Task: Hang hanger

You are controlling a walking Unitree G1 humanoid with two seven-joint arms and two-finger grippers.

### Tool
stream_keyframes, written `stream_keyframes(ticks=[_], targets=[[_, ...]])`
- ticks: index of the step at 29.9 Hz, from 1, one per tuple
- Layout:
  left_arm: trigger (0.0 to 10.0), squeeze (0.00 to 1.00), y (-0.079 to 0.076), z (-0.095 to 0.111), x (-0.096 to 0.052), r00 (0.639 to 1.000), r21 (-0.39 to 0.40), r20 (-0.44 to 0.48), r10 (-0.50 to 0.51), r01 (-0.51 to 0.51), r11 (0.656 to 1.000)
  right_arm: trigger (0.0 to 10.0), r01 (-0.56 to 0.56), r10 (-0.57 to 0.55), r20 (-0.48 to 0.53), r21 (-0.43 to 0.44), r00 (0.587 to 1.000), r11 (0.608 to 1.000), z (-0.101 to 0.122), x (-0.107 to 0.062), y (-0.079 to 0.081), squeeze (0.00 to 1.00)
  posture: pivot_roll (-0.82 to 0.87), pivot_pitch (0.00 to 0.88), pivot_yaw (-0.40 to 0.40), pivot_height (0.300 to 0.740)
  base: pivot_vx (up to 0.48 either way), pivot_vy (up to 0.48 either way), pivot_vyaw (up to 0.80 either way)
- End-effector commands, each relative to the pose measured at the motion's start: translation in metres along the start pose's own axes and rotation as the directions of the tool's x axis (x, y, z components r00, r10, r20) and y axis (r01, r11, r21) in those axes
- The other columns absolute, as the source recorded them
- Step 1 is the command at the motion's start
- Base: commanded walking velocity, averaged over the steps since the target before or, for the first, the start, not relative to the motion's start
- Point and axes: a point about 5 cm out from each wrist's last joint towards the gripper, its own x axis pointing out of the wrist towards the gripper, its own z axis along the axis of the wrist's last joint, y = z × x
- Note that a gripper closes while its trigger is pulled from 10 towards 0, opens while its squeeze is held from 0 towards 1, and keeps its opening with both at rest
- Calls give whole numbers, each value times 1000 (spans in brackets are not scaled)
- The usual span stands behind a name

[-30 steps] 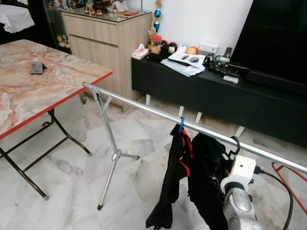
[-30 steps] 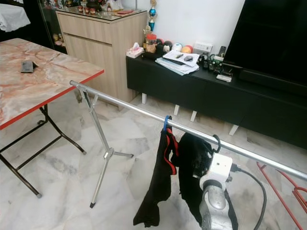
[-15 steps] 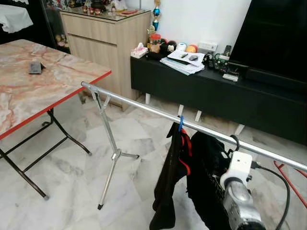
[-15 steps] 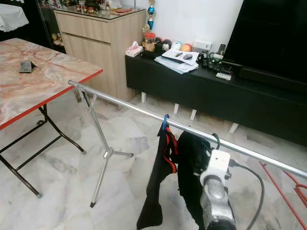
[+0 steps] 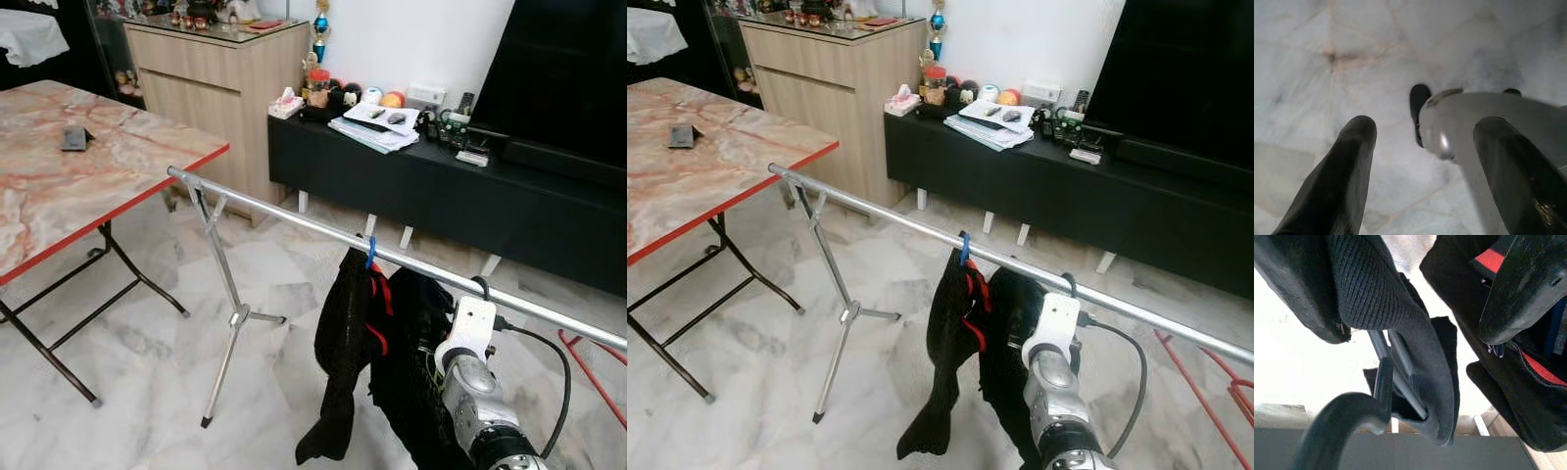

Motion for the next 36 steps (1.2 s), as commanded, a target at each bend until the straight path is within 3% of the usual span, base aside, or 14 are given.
stream_keyframes(ticks=[1, 2, 3, 4, 19, 20, 21, 22, 27, 28, 29, 30, 36], targets=[[10000, 0, -1, -5, 0, 1000, 13, -28, 0, 1, 1000, 8549, 4, -4, -20, 17, 1000, 1000, 0, 1, 2, 0, 111, 27, -58, 740, 0, 0, 0], [10000, 0, -1, -5, 0, 1000, 13, -28, 0, 1, 1000, 8549, 4, -4, -20, 17, 1000, 1000, 0, 1, 2, 0, 111, 27, -58, 740, 0, 0, 0], [10000, 0, -2, -4, 0, 1000, 13, -28, -1, 1, 1000, 2863, 2, -2, -16, 21, 1000, 1000, 1, 1, 3, 0, 111, 28, -58, 740, 0, 0, 0], [10000, 0, -2, -4, 0, 1000, 14, -27, -1, 1, 1000, 0, -2, 2, -14, 24, 1000, 1000, 1, 1, 3, 0, 111, 28, -58, 740, 0, 0, 0], [10000, 0, -3, -4, 0, 1000, 0, -21, 0, 0, 1000, 39, 13, -13, -33, 23, 999, 1000, -5, 1, -2, 0, 116, 31, -57, 740, 0, 0, 0], [10000, 0, -3, -4, 0, 1000, -4, -19, -1, 1, 1000, 1373, 18, -17, -35, 21, 999, 1000, -5, 1, -2, 0, 118, 32, -57, 740, 0, 0, 0], [10000, 0, -3, -4, 0, 1000, -6, -17, -2, 2, 1000, 3490, 23, -22, -37, 20, 999, 1000, -6, 1, -3, 0, 118, 32, -57, 740, 0, 0, 0], [10000, 0, -3, -4, 0, 1000, -8, -15, -3, 3, 1000, 10000, 33, -32, -45, 13, 998, 999, -6, 1, -5, 0, 118, 32, -57, 740, 0, 0, 0], [10000, 0, -4, -3, 0, 1000, -10, -13, -3, 3, 1000, 10000, 38, -37, -47, 21, 998, 999, -7, 1, -6, 0, 120, 33, -56, 740, 0, 0, 0], [10000, 0, -4, -3, 0, 1000, -10, -13, -4, 3, 1000, 2824, 36, -35, -43, 29, 998, 999, -7, 1, -6, 0, 122, 33, -56, 740, 0, 0, 0], [10000, 0, -4, -3, 0, 1000, -10, -13, -4, 3, 1000, 2824, 35, -34, -41, 30, 999, 999, -7, 1, -6, 0, 122, 33, -56, 740, 0, 0, 0], [10000, 0, -5, -3, 0, 1000, -10, -13, -4, 4, 1000, 0, 35, -34, -41, 29, 999, 999, -7, 1, -6, 0, 122, 32, -56, 740, 0, 0, 0], [10000, 0, -7, -3, 1, 1000, -7, -15, -7, 7, 1000, 0, 40, -39, -50, 31, 998, 999, -8, 1, -6, 0, 123, 33, -56, 740, 0, 0, 0]])
